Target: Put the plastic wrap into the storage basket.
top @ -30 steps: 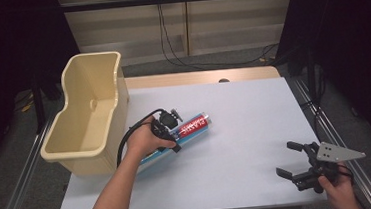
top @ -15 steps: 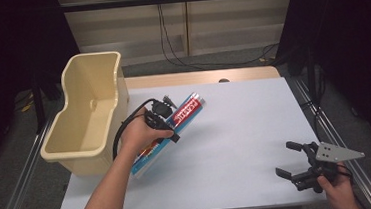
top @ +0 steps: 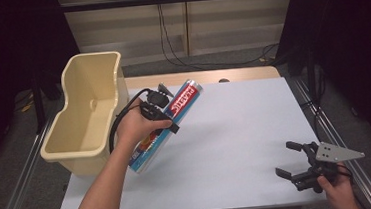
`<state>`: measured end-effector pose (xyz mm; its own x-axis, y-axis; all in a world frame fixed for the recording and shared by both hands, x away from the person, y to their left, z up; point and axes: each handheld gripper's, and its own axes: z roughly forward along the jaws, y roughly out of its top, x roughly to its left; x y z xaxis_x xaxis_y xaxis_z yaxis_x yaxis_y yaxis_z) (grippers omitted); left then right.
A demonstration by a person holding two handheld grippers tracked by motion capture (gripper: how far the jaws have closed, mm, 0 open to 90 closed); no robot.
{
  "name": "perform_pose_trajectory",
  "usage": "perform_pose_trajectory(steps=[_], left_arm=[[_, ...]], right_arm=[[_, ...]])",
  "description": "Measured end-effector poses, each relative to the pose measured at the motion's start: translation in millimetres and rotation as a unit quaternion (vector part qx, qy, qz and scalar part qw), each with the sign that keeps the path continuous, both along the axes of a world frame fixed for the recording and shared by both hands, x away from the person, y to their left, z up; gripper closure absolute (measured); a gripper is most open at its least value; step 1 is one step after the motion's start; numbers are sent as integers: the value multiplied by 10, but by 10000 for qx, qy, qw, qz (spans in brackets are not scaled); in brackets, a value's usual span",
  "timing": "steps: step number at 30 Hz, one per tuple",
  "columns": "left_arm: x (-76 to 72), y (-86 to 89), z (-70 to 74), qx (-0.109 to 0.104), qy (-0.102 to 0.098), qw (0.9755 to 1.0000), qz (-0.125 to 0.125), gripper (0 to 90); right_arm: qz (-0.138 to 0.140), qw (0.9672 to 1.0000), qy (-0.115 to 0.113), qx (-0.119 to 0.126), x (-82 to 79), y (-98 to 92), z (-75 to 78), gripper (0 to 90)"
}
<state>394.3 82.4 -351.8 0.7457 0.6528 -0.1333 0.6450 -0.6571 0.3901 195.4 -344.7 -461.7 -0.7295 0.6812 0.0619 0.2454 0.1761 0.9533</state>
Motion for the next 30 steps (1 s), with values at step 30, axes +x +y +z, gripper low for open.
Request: perform_pose_trajectory(steps=[30], left_arm=[[-28, 226, 587, -90, -13, 9976, 689, 322]], right_arm=[[1, 10000, 0, -3, -6, 12, 7, 15]])
